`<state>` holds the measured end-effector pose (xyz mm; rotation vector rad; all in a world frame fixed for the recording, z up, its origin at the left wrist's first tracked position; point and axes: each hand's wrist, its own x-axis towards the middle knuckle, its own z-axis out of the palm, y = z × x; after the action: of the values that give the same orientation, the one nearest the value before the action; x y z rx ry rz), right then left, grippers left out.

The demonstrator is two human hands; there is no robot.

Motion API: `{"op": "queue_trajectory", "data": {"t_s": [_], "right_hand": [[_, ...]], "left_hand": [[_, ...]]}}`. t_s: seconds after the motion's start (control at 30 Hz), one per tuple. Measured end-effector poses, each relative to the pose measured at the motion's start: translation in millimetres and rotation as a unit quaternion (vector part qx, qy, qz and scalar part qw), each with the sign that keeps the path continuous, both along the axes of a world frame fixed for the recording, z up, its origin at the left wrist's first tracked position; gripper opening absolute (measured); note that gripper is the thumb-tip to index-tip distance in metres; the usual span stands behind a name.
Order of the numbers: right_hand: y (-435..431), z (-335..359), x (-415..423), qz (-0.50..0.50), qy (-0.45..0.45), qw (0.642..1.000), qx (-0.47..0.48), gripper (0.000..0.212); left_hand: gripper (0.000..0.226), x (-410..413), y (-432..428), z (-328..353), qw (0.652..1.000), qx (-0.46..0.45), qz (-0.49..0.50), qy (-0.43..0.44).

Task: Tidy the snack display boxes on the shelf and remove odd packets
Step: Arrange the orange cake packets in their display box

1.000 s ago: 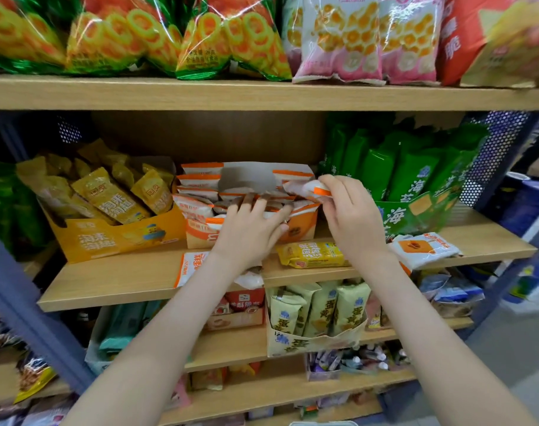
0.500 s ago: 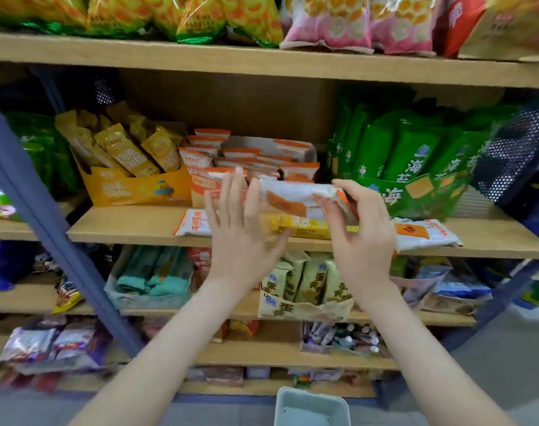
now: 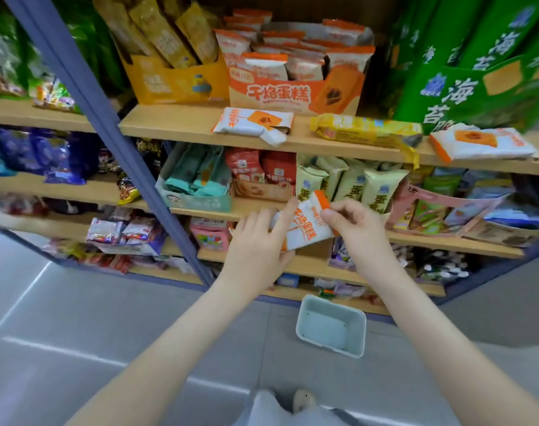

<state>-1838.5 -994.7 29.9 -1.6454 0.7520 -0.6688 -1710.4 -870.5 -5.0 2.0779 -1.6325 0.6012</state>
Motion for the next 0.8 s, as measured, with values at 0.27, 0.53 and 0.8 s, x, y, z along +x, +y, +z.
{"op": "queue_trajectory", "data": {"t_s": [0.27,0.53,0.8], "right_hand": [[23,-31,18,-0.029,0.015,0.986,0.163,0.022],[68,-56,34,0.198,0.083,0.97,0.117,0.055],[75,-82,35,0.114,0.06,0.982,0.138,0.084]], "left_hand": [[0.073,6,29,-26,0.952,0.111,-0.01,0.287],[0.037,13,20,-20,0.464,-0.055,0.05,0.883],[0.04,24,26,-41,0.321,-0.186,-0.018,0.928]]}}
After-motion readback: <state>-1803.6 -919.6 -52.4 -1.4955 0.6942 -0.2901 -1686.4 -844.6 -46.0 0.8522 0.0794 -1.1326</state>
